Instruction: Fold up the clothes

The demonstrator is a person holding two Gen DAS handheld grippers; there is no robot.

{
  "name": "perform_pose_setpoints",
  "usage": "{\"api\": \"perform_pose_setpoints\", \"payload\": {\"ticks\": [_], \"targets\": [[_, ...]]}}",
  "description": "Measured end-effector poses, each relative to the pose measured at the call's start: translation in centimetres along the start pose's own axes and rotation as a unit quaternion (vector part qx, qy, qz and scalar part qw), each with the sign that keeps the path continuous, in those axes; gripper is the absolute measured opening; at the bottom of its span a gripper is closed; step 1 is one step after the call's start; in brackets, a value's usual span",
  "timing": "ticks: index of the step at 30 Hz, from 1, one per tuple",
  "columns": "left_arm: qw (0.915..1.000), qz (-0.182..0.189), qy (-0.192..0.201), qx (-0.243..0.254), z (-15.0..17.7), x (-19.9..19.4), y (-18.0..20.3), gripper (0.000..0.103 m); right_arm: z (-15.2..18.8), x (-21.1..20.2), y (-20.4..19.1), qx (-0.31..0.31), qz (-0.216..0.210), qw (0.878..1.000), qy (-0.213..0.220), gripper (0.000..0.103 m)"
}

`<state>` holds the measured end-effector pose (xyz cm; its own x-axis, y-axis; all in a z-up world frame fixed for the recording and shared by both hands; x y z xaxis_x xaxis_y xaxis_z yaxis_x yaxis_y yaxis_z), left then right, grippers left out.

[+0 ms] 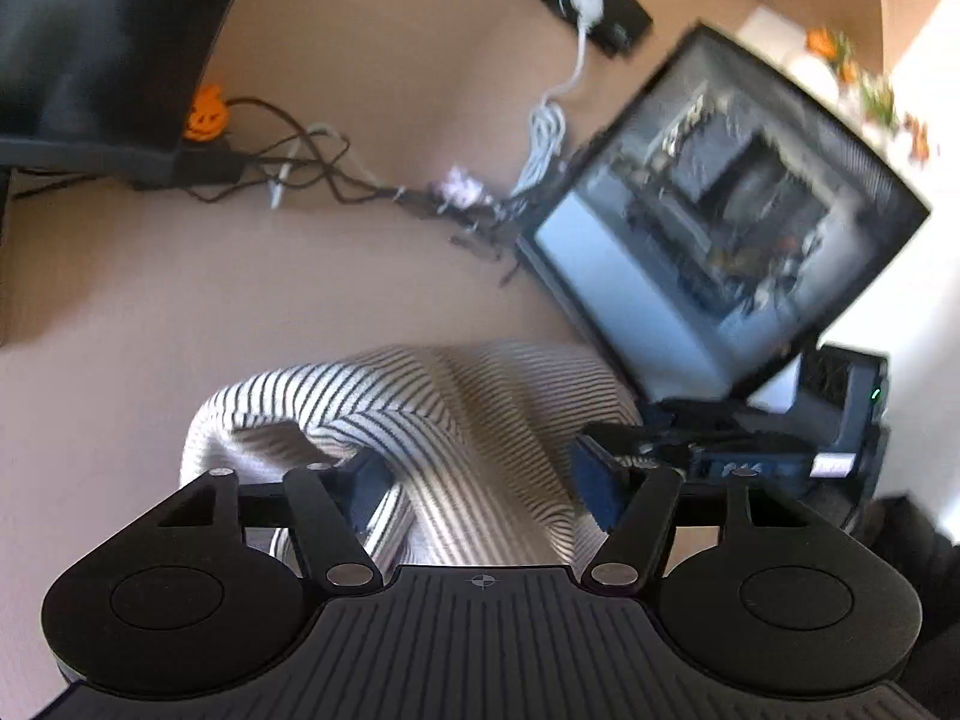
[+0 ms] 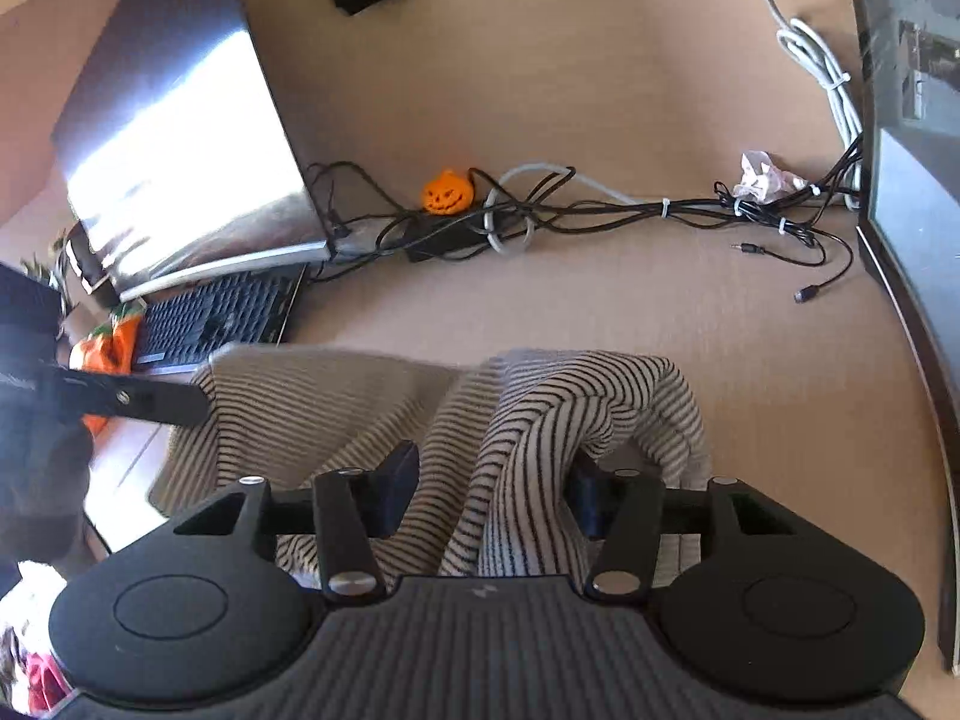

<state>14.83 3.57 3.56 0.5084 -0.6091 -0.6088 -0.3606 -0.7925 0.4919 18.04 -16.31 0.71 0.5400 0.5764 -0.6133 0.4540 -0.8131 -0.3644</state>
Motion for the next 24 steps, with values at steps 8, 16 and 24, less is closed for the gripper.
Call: {"api": "perform_pose_setpoints", "payload": {"ticks": [8,16,24], "targets": [[0.9966,-0.063,-0.013,-0.052,2.1,0.3,-2.7,0.093,3.0,-1.3,2.1,0.047,0.035,0.998,-0.003,0.103],[0.992,-0.094,-0.009,-0.084,2.5,1.0,-3.9,0.096,3.5,0.8,3.9,0.149,-0.005,0.989,-0.018,0.103],[0.9903,-0.092,-0.028,-0.1,3.9,1.9,-4.8,0.097,4.2,3.1,6.0,0.268,-0.026,0.963,-0.024,0.103]]}}
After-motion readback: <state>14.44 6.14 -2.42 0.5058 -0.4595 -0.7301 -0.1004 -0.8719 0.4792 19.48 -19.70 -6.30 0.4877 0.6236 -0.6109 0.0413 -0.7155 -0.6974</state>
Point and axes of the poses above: each gripper's, at about its wrist camera, not at the fingertips, and x roughly the way its jaws point, y to its right, z to its underside, the point moved 7 cm from there along x, roughly the way its jaws point, and after that the axes turned 3 degrees about -z, right-handed, at the moved point
